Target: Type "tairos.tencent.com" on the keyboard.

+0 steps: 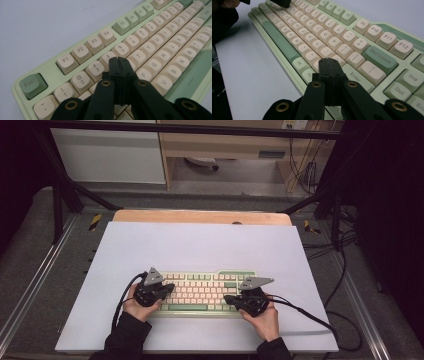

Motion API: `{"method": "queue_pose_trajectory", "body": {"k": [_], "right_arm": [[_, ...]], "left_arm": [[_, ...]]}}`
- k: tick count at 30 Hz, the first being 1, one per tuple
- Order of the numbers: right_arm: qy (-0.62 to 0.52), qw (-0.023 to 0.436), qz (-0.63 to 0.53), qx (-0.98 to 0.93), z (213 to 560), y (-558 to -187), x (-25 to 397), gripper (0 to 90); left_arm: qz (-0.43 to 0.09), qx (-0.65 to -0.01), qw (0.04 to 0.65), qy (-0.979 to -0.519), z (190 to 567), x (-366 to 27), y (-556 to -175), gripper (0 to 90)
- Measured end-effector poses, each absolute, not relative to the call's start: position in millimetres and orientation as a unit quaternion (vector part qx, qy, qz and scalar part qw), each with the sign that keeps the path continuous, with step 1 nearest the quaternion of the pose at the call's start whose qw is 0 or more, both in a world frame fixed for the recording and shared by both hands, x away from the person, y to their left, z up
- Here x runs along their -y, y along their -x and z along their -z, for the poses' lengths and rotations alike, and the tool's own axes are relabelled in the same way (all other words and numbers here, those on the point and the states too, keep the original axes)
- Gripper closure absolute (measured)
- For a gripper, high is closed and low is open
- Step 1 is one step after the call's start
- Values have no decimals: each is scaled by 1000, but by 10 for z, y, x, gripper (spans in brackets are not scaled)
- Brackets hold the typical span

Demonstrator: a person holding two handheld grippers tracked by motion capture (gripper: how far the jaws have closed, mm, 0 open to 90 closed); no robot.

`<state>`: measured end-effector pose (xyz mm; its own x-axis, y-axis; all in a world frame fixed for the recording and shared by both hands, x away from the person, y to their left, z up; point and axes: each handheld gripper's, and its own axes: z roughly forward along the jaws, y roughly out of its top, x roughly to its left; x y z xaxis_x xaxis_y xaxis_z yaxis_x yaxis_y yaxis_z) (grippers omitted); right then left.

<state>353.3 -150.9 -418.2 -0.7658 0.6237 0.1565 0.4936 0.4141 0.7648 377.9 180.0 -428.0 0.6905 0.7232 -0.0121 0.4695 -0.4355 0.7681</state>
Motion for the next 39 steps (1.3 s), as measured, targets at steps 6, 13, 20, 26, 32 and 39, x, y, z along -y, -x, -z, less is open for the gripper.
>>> {"method": "queue_pose_trajectory", "body": {"k": [6, 13, 20, 26, 32, 39], "right_arm": [[-333, 76, -425, -838, 4182, -3534, 1510, 900], [-334, 77, -426, -837, 4183, -3533, 1509, 900], [-333, 77, -426, -837, 4176, -3532, 1514, 900], [-332, 78, -427, -838, 4173, -3531, 1516, 900], [-331, 80, -431, -836, 4160, -3527, 1520, 900], [-332, 80, -433, -834, 4148, -3524, 1523, 900]], "left_arm": [[-163, -358, 393, -831, 4285, -1799, -3783, 896], [-162, -356, 392, -832, 4295, -1797, -3784, 896], [-158, -353, 390, -836, 4302, -1789, -3780, 897], [-159, -348, 401, -832, 4240, -1802, -3739, 896], [-157, -344, 405, -833, 4194, -1811, -3706, 896], [-153, -339, 407, -834, 4179, -1836, -3659, 896]]}}
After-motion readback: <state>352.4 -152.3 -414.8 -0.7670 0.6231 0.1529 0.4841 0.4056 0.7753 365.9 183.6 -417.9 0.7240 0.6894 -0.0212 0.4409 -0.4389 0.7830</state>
